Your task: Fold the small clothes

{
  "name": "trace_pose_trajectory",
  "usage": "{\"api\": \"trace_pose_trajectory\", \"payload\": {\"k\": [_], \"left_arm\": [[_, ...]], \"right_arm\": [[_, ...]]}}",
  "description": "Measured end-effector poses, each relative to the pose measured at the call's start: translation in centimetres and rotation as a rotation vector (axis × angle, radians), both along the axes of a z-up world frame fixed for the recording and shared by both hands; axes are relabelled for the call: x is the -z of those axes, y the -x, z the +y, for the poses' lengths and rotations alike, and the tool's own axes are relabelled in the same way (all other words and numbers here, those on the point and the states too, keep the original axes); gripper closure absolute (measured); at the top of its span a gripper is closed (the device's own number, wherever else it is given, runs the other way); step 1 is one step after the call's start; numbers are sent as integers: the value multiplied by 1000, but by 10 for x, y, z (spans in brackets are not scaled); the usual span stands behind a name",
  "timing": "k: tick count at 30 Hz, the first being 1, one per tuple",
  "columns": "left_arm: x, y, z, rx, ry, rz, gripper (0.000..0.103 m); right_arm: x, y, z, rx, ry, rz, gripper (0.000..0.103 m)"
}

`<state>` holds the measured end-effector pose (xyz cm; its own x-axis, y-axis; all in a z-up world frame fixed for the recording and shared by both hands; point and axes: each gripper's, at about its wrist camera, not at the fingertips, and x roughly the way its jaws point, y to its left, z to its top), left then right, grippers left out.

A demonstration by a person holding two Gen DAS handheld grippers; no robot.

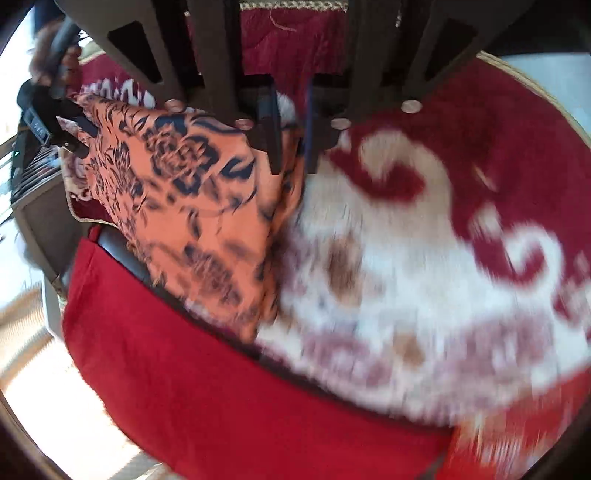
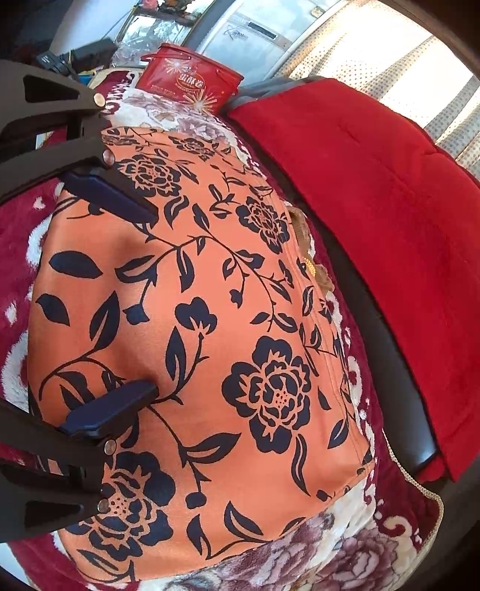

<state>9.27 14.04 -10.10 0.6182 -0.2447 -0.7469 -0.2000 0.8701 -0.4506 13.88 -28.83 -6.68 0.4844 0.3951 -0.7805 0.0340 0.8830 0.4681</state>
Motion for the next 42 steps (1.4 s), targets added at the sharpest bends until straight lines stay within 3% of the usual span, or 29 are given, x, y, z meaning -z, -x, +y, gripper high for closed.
{"api": "trace_pose_trajectory", "payload": {"k": [3,4,7,9,11,12,15,18,23,28,42], "left_arm": [[-29,1,-10,16,11,-117,33],[-38,-1,-15,31,-7,-162,29],[-45,-18,-38,102,-87,-196,29],[-22,-36,-46,117,-101,-107,29],[13,-52,-52,108,-165,80,36],[18,-53,-51,97,-168,92,38],[-7,-44,-56,98,-230,-13,38],[-23,-39,-63,80,-314,-121,37],[-15,-50,-84,137,-331,-77,37],[-19,-48,-106,178,-344,-104,32],[-21,-38,-107,192,-338,-99,31]], "right_arm": [[-6,3,-4,-3,-30,-5,14],[-11,4,-6,-4,-41,-17,14],[-25,3,-10,-23,-81,-59,14],[-25,-2,-15,-26,-119,-57,14],[-9,-13,-27,3,-137,-5,14],[1,-17,-35,34,-141,34,14],[5,-21,-71,150,-269,29,15],[-22,-3,-97,245,-228,-85,14],[-22,58,-106,262,-309,-118,14],[-3,109,-93,238,-279,-64,14],[34,105,-94,344,-371,24,14]]}}
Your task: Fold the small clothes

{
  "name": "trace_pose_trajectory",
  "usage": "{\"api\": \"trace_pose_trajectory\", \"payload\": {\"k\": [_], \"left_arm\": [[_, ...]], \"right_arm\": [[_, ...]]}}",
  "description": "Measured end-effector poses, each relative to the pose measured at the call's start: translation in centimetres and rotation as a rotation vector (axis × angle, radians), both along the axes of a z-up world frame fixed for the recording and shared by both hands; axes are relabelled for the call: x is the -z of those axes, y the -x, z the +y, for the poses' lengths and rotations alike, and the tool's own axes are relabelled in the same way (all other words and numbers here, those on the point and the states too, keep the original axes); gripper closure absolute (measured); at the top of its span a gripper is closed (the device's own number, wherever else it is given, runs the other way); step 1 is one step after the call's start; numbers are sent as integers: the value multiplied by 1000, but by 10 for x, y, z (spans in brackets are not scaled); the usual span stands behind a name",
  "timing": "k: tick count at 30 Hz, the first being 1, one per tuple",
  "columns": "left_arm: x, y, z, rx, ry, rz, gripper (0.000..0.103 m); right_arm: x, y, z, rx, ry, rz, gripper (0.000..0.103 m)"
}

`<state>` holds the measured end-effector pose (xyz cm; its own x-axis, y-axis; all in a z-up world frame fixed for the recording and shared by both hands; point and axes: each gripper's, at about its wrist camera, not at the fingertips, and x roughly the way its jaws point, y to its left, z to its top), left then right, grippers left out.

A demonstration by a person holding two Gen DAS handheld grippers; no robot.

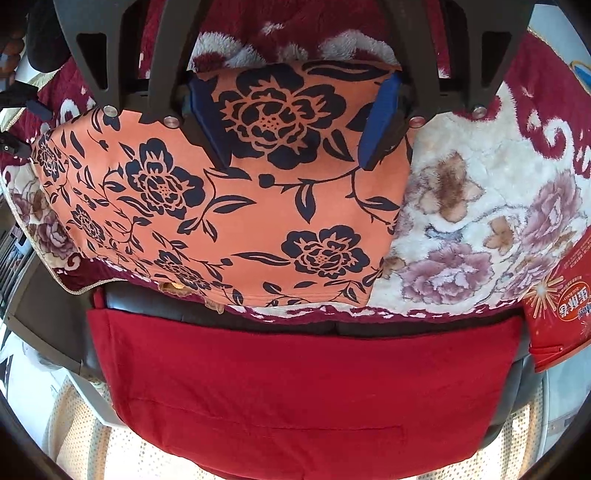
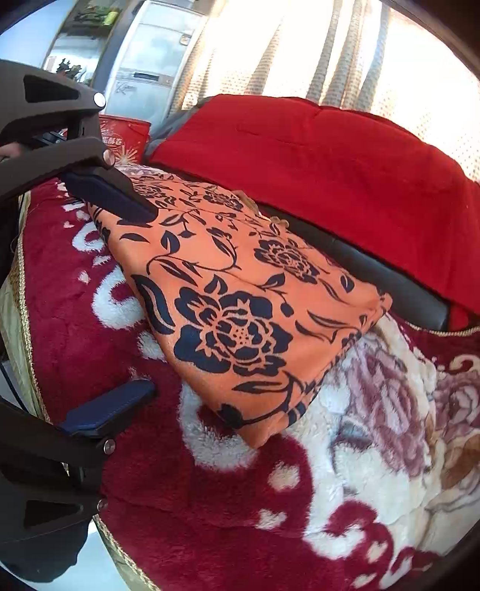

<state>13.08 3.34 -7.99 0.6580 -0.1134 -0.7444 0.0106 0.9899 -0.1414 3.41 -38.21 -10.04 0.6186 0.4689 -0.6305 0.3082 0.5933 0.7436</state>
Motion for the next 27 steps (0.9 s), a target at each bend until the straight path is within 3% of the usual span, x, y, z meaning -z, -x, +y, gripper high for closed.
{"api": "trace_pose_trajectory", "payload": {"k": [13,17,19,20,24,27], "left_arm": [[-2,-4,-9,18,8,-6,31],[-7,-4,-20,33,15,-35,29],[-8,-5,-32,51,9,-44,28],[-8,-6,-37,60,3,-46,28],[-6,-10,-66,121,-44,-53,28],[-21,-7,-78,129,-59,-103,27]], "right_arm": [[-9,-13,-22,97,58,-20,14],[-3,-21,-25,107,83,-12,21],[-6,-25,-23,88,127,-21,49],[-5,-30,-21,62,154,-5,78],[-9,-37,-13,28,234,-10,88],[-38,-26,1,25,408,-91,90]]}}
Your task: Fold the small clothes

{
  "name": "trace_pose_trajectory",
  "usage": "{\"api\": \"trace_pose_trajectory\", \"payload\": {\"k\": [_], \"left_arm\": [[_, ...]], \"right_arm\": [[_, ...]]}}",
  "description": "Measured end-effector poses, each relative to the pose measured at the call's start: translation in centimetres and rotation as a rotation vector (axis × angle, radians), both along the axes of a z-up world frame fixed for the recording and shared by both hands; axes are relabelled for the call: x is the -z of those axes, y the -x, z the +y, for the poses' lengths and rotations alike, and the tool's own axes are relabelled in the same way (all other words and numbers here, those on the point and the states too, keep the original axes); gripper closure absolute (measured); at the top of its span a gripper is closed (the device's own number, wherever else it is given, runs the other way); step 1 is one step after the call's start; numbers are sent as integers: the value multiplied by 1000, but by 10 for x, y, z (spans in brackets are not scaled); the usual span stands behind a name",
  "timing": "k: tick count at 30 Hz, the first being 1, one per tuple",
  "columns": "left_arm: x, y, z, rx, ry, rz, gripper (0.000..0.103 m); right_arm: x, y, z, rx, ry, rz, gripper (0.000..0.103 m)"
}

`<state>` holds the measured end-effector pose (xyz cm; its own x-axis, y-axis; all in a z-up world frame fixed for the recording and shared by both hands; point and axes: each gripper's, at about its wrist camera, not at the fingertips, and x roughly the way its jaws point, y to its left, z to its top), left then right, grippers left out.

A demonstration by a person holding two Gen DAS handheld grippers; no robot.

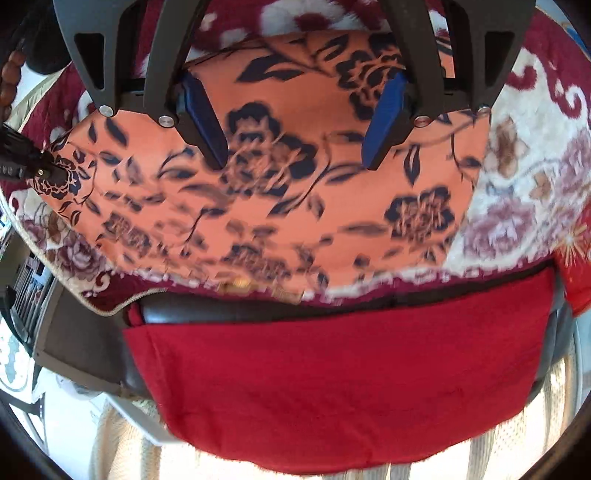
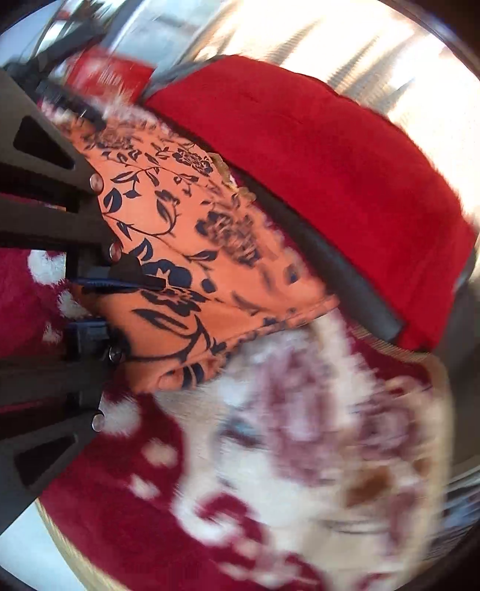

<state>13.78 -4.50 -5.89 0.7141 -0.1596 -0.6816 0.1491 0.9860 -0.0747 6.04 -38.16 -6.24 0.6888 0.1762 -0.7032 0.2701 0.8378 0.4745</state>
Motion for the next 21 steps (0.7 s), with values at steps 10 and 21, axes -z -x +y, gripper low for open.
{"api": "trace_pose_trajectory", "payload": {"k": [10,21], "left_arm": [[22,-33,-27,17,-91,82,18],[18,-29,-19,-9,-64,45,15]], "right_arm": [[41,7,-38,16,-341,-22,26],[31,-34,-23,22,-278,15,55]]}}
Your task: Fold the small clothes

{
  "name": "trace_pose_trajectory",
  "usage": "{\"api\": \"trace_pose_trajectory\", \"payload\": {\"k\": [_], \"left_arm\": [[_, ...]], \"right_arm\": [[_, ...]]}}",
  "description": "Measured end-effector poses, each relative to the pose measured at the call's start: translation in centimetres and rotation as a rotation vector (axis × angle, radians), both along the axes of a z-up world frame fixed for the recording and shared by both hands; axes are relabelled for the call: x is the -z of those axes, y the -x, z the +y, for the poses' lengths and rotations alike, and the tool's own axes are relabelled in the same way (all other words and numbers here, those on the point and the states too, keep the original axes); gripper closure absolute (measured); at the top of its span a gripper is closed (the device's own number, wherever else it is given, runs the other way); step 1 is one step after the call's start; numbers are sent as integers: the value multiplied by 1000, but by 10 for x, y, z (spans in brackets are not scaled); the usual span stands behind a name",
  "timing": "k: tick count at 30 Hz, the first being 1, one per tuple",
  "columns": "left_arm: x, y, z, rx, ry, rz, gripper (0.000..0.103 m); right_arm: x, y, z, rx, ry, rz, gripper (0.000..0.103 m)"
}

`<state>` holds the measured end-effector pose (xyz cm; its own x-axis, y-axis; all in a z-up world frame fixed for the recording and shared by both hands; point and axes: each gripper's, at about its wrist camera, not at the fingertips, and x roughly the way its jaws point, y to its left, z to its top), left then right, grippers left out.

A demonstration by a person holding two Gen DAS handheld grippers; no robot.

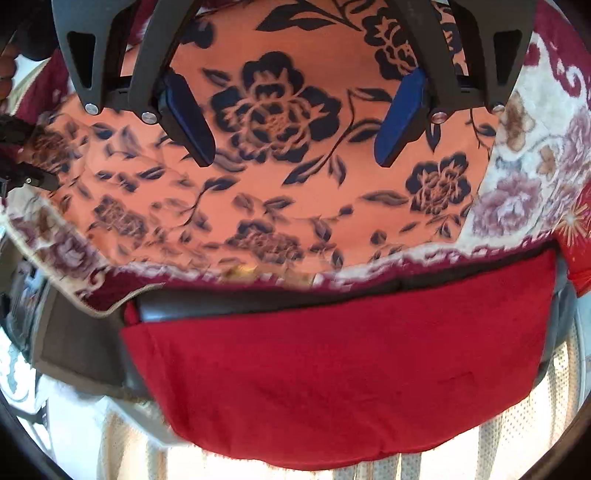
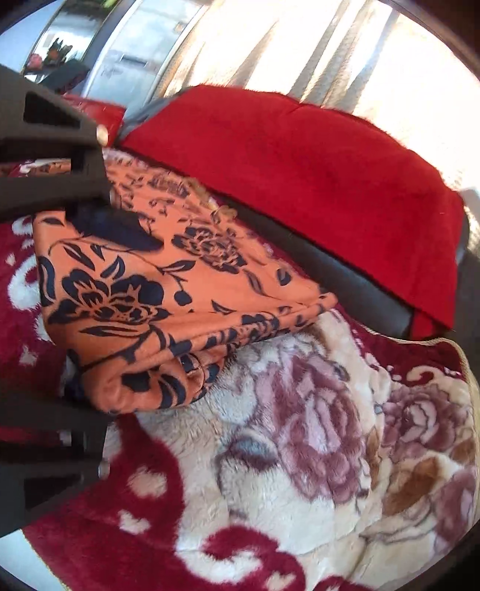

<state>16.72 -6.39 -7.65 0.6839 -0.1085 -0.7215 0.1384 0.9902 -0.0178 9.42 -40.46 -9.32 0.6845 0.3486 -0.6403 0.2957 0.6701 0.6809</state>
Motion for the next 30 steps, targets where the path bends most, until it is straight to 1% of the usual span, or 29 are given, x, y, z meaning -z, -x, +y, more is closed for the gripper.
{"api": "trace_pose_trajectory", "payload": {"k": [1,2,3,4,5,6,7,8,9,10,11,12,13,14,15,16,17,18,20,21,22,23,24,25,26,27,28,29,30], "left_arm": [[15,-7,-3,16,-27,90,14],[20,-7,-4,23,-49,97,13],[10,-2,-1,5,-42,66,13],[0,1,2,7,-8,55,14],[-11,7,6,21,35,14,14],[-22,15,10,27,54,-56,14],[-27,19,12,7,20,-91,12],[-22,15,13,1,6,-63,12],[-14,10,15,8,13,-12,12],[6,2,16,23,33,100,11],[23,-2,15,23,17,149,9],[21,2,16,23,3,101,7],[14,5,16,24,0,97,8],[2,9,22,38,47,88,8],[-8,17,29,48,99,50,8],[-21,26,43,27,137,-6,8],[-33,32,63,-26,162,-59,8],[-40,35,81,-71,190,-88,8],[-49,36,116,-173,246,-120,8],[-52,40,143,-264,279,-132,8],[-53,42,161,-325,298,-137,8],[-53,44,179,-405,306,-143,8],[-53,50,204,-524,298,-155,8],[-52,55,221,-596,294,-159,8],[-51,59,235,-650,299,-156,8],[-48,62,249,-700,318,-146,8],[-45,64,258,-733,343,-133,8],[-41,66,266,-760,369,-118,8],[-38,68,272,-774,390,-108,8]], "right_arm": [[1,-4,3,0,20,15,58],[3,-3,1,0,31,25,59],[2,-4,2,3,37,33,59],[-1,-4,3,8,37,31,59],[-4,-2,2,10,35,25,57],[-7,-2,3,12,35,20,40],[-9,-3,4,8,31,12,28],[-10,-6,7,4,39,4,28],[-9,-11,10,-5,71,14,29],[-6,-16,12,-15,91,45,43],[0,-22,13,-16,95,87,64],[3,-27,13,-16,99,126,79],[-4,-31,18,-12,130,132,86],[-19,-35,27,-26,194,120,86],[-38,-37,41,-52,267,88,88],[-60,-40,59,-83,343,50,88],[-84,-42,79,-112,418,2,88],[-103,-43,98,-140,467,-47,88],[-140,-44,147,-215,546,-161,88],[-151,-43,174,-261,573,-209,88],[-157,-42,202,-313,595,-247,88],[-156,-41,225,-360,609,-270,88],[-145,-41,256,-432,614,-272,88],[-131,-43,274,-482,610,-251,88],[-109,-46,293,-541,606,-207,88],[-84,-52,308,-593,608,-148,88],[-42,-62,325,-662,601,-37,88],[-26,-65,330,-671,595,-15,87],[-29,-66,331,-658,606,-30,88]]}}
